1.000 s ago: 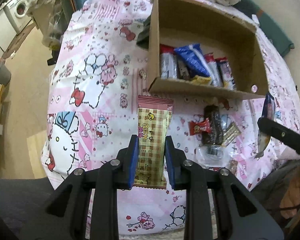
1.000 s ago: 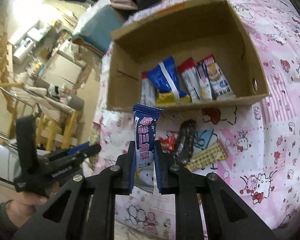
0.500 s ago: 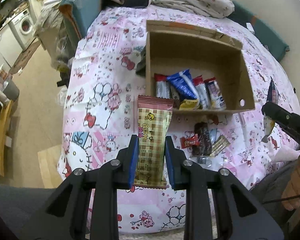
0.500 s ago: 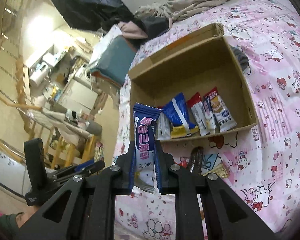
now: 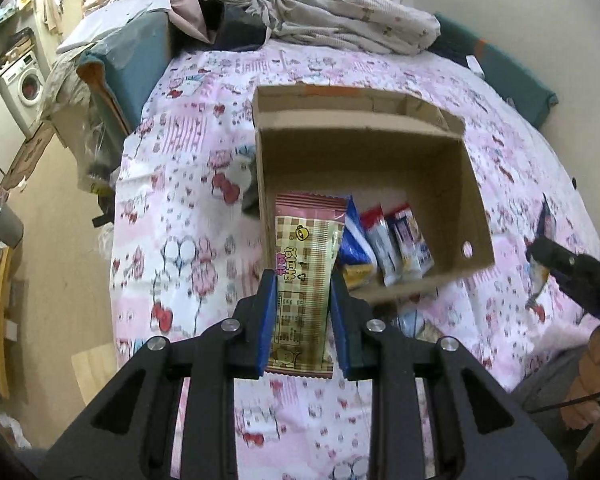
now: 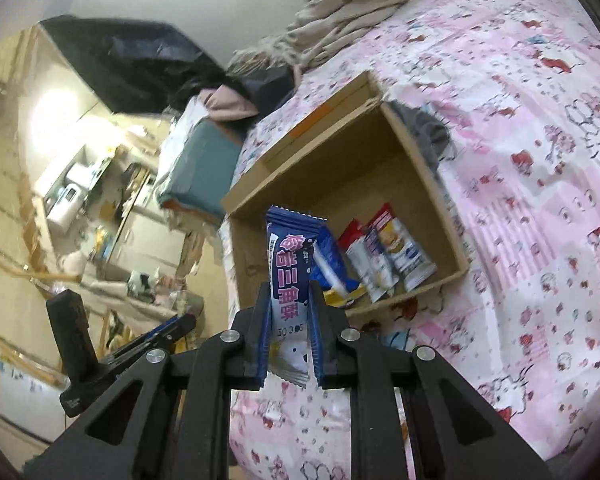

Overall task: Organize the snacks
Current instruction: 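Carry the wafer bar and purple-white bar over the box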

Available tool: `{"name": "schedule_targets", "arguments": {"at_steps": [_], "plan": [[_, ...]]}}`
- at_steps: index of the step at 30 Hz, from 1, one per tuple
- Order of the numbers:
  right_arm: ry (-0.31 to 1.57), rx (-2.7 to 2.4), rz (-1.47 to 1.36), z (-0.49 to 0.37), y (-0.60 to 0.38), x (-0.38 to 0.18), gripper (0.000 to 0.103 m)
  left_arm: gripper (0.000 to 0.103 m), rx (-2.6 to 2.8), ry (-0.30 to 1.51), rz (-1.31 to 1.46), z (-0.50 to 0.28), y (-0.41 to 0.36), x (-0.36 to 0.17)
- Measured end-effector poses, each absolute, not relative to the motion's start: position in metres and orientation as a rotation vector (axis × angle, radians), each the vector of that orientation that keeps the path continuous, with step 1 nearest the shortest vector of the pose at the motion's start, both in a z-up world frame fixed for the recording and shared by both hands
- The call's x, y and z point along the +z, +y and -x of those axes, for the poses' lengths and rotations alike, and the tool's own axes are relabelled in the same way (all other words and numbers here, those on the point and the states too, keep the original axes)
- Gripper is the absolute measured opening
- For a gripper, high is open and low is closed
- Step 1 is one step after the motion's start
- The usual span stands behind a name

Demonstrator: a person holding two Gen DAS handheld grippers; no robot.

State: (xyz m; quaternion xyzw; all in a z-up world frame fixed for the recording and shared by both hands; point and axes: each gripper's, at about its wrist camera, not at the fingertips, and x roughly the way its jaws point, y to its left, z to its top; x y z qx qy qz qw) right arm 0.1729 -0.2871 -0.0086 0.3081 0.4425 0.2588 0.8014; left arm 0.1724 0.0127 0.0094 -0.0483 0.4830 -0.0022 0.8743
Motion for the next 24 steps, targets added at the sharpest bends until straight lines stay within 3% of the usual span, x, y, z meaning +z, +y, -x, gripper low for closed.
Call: {"name": "schedule_targets", "arguments": {"at_steps": [8, 24], "plan": [[0.964, 0.516, -0.595, -0.212, -0.287, -0.005, 0.017, 0.022, -0.005, 0.977, 0.144, -0.213, 0.023, 0.014], [1.029, 0.395, -0.426, -0.255, -0.273, -0.052, 0.018, 0.022, -0.03, 0.978, 0.157, -0.236, -0.001, -0.045]]}}
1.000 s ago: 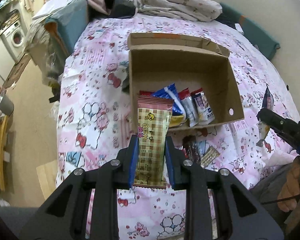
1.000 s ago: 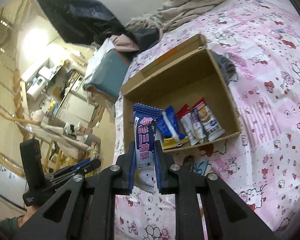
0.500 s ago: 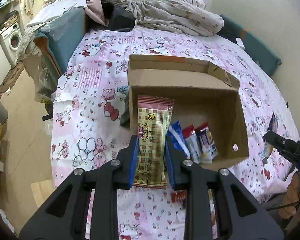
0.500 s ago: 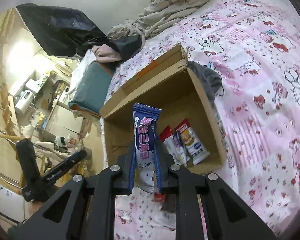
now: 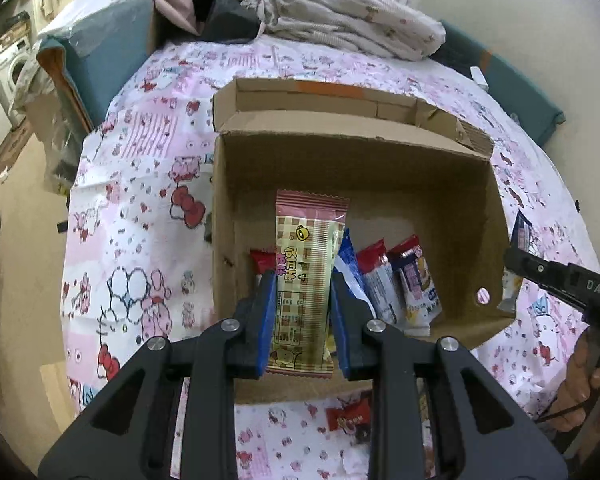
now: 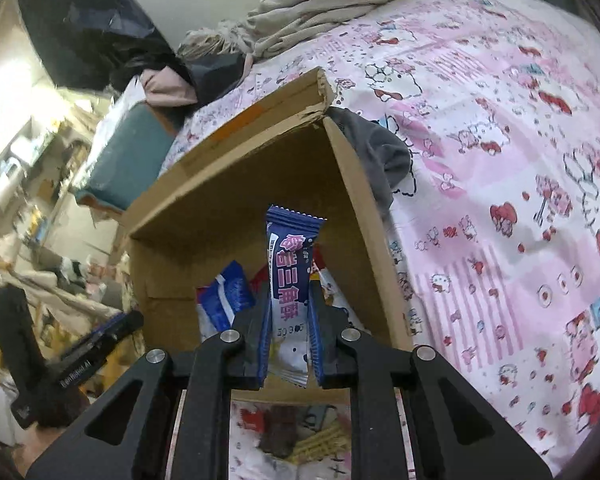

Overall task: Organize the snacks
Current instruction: 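Carry the wafer bar and purple-white bar over the box, then lower both snacks into the box and open both tools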

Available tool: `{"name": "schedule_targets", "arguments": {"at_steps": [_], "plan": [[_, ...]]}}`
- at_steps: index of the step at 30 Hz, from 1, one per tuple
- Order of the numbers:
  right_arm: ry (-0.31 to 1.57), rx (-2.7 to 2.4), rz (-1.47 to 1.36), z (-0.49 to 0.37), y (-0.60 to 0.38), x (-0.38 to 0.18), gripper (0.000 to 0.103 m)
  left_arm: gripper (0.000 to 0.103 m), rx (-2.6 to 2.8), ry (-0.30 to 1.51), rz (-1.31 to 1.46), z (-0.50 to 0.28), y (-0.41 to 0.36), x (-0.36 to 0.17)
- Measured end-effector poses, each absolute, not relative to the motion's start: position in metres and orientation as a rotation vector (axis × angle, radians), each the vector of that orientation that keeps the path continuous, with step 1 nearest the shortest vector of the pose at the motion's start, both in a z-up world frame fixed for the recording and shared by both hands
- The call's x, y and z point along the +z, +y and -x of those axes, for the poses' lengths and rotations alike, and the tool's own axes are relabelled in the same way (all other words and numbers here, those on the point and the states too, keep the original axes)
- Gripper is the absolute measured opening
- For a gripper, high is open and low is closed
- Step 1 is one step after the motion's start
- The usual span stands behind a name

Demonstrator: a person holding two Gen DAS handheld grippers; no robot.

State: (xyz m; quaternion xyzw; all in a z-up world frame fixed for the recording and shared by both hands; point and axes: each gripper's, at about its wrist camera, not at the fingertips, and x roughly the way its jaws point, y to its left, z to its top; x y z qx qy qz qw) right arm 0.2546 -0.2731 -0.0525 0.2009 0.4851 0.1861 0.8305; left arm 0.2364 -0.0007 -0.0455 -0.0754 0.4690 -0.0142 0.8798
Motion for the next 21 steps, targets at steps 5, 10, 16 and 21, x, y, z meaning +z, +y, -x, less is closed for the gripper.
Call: {"name": "schedule_targets", "arguments": {"at_steps": [5, 10, 16, 21], "plan": [[1.04, 0.369, -0.358, -0.256, -0.266, -0.056, 0.018, 0.023, -0.011, 0.991, 0.133, -0.24, -0.005, -0.052], [1.061, 0.354, -0.315, -0.257, -0.262, -0.062, 0.018, 0.023, -0.012, 0.993, 0.13, -0.242, -0.007, -0.052], [1.064, 0.345, -0.303, -0.256, -0.26, -0.061, 0.018, 0.023, -0.031, 0.988, 0.155, -0.24, -0.006, -0.049], [1.065, 0.322, -0.327, -0.257, -0.264, -0.061, 0.021, 0.023, -0.05, 0.982, 0.185, -0.241, -0.003, -0.046]]}}
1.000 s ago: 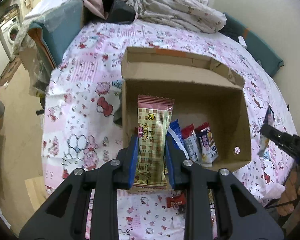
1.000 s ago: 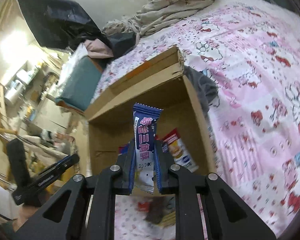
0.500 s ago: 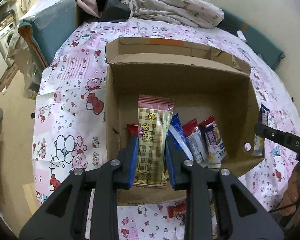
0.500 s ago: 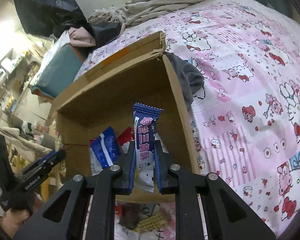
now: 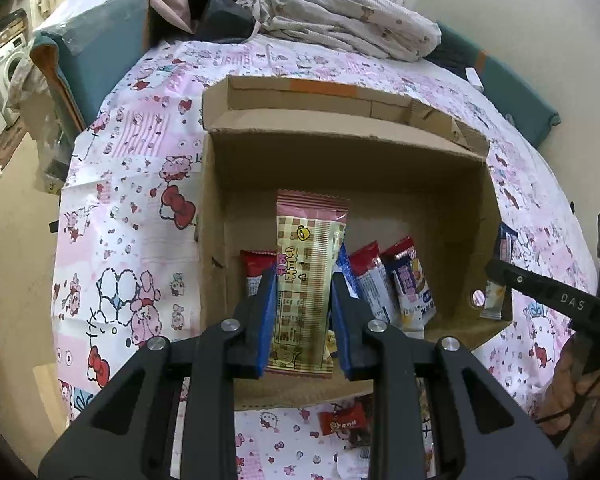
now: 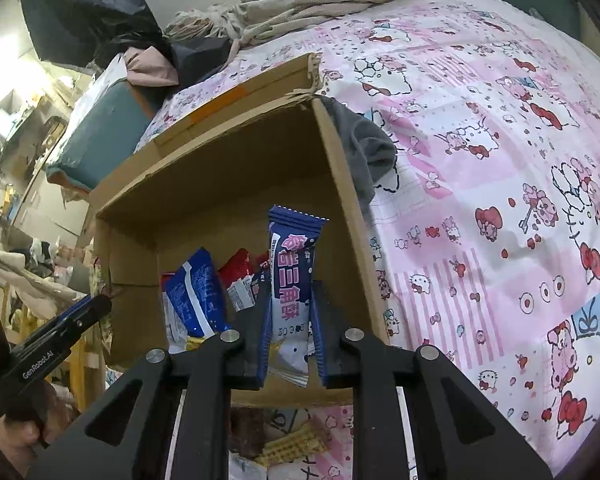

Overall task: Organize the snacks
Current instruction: 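Lower both snacks into the box and open both tools, then grasp a small red packet with the left tool while the right tool grasps a clear orange-snack packet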

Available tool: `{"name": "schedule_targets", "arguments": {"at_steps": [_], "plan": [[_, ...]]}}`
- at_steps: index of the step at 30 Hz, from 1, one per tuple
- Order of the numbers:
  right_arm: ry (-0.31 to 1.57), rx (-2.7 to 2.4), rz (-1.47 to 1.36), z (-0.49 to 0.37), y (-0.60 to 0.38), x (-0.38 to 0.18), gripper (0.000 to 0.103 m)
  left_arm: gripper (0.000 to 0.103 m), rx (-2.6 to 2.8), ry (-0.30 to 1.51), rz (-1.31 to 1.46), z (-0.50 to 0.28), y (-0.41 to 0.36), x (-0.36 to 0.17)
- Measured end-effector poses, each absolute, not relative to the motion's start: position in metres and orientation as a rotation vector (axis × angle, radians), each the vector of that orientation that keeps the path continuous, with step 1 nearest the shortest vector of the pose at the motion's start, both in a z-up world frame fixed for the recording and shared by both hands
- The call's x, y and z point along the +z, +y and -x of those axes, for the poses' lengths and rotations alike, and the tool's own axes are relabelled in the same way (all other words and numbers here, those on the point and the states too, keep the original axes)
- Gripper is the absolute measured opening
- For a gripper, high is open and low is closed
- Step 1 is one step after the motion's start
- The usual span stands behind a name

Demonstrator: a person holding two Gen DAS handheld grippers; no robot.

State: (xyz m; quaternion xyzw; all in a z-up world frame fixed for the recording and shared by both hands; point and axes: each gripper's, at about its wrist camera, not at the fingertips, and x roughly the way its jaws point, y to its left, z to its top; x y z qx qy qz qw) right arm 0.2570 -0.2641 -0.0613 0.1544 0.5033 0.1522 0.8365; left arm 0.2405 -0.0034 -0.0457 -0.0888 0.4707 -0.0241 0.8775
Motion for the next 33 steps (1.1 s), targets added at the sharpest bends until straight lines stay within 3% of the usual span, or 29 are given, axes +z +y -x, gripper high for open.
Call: {"name": "schedule_targets", "arguments": {"at_steps": [5, 11, 13, 15, 17, 33], "plan": [[1.051, 0.346, -0.345, -0.256, -0.264, -0.057, 0.021, 0.024, -0.052, 0.981, 0.192, -0.24, -0.002, -0.044], [1.027, 0.393, -0.356, -0.255, -0.259, -0.05, 0.023, 0.035, -0.05, 0.986, 0.202, -0.241, -0.004, -0.042], [1.023, 0.39, -0.352, -0.254, -0.258, -0.048, 0.033, 0.05, -0.054, 0.977, 0.198, -0.239, -0.007, -0.04], [1.0, 0.381, -0.362, -0.252, -0.259, -0.045, 0.074, 0.077, -0.06, 0.961, 0.187, -0.235, -0.009, -0.037], [0.96, 0.375, -0.368, -0.249, -0.261, -0.04, 0.083, 0.088, -0.064, 0.948, 0.176, -0.232, -0.01, -0.034], [0.953, 0.366, -0.404, -0.224, -0.271, -0.027, 0.083, 0.088, -0.063, 0.928, 0.237, -0.211, 0.012, -0.019]]}}
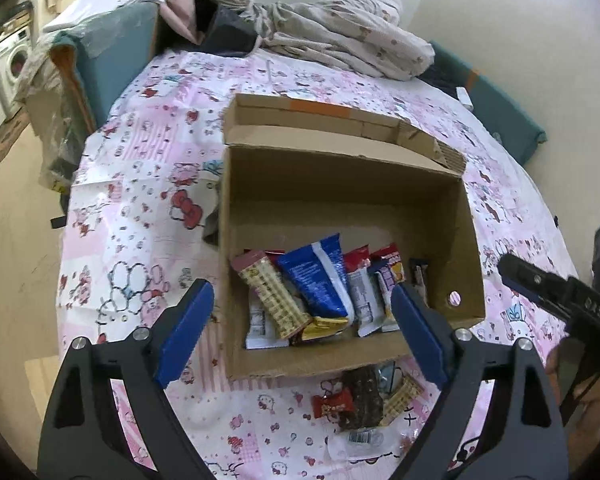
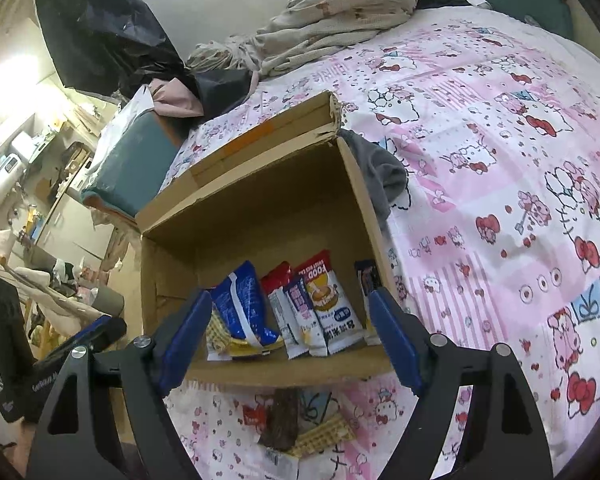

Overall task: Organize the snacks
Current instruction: 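Grasp a small red packet with the left tool while the right tool grasps a clear orange-snack packet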

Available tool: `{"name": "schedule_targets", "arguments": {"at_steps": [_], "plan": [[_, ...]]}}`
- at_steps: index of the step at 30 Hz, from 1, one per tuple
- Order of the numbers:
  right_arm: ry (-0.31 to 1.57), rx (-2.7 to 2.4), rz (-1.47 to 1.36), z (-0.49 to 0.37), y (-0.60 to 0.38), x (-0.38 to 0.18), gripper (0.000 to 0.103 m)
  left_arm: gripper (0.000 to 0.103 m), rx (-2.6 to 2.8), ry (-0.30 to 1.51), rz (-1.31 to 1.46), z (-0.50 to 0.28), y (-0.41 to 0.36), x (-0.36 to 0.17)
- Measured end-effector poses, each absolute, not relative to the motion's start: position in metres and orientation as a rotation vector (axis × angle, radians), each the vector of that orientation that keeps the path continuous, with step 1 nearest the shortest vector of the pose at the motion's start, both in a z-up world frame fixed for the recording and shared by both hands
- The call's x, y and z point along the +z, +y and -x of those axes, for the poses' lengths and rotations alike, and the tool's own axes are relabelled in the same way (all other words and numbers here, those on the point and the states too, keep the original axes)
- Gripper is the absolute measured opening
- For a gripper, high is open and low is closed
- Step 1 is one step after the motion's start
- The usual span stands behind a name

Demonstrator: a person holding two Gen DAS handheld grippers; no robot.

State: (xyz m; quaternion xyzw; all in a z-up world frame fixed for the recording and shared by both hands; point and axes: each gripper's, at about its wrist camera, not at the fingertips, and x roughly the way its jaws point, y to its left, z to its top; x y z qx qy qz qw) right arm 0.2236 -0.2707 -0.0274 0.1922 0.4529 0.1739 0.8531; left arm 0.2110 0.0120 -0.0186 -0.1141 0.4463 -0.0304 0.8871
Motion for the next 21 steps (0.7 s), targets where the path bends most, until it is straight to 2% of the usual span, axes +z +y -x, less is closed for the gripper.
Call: {"name": "schedule_targets", "arguments": {"at_steps": [21], "plan": [[1.06, 0.34, -0.442, -0.16, -0.275, -0.043, 0.083, 0.088, 0.016, 0.96, 0.28, -0.157, 0.022, -0.021]]}}
